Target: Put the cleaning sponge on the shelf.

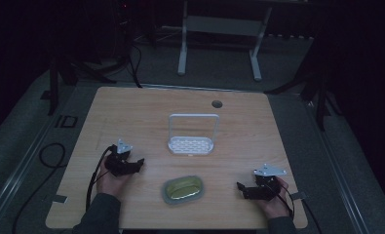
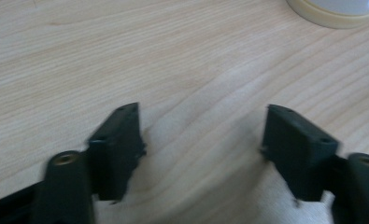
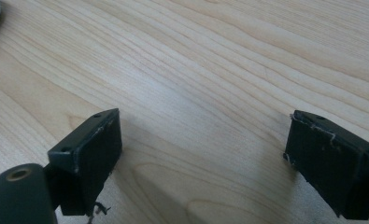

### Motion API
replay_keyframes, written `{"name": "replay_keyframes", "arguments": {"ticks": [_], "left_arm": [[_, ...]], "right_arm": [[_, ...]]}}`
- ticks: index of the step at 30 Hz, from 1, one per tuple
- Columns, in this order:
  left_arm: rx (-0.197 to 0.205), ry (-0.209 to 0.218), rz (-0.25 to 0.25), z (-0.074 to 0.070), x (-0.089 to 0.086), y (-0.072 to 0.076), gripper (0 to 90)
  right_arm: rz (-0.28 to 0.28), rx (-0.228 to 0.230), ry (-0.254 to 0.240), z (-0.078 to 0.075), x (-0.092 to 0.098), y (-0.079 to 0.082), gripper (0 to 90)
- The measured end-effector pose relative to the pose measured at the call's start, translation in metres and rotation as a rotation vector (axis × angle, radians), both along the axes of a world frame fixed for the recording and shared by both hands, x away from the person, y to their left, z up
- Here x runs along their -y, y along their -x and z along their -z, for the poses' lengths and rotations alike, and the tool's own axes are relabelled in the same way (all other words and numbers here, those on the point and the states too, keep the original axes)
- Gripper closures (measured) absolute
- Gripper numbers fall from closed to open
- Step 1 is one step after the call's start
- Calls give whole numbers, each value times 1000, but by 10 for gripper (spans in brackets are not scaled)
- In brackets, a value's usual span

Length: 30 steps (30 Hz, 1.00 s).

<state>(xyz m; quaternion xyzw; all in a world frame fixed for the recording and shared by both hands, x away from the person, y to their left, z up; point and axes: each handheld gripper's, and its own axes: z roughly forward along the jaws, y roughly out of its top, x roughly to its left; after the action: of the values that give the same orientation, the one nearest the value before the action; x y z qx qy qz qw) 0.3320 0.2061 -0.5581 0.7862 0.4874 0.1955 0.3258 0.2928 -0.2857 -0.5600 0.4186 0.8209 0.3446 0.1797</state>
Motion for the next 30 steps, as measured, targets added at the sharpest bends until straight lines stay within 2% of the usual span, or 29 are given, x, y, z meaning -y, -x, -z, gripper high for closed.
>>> {"name": "replay_keyframes", "arguments": {"ticks": [6, 13, 18, 23, 30], "left_arm": [[-15, -6, 40, -4, 3, 5, 361], [-12, 27, 67, -18, 2, 14, 417], [-27, 24, 92, -25, 2, 21, 436], [-25, 54, 116, -32, 1, 28, 457], [-13, 39, 162, -47, 11, 34, 467]], "right_arm": [[1, 0, 0, 0, 0, 0, 106], [2, 1, 0, 0, 0, 0, 108], [3, 0, 0, 0, 0, 0, 108], [5, 0, -1, 0, 0, 0, 108], [8, -1, -2, 0, 0, 1, 109]]}}
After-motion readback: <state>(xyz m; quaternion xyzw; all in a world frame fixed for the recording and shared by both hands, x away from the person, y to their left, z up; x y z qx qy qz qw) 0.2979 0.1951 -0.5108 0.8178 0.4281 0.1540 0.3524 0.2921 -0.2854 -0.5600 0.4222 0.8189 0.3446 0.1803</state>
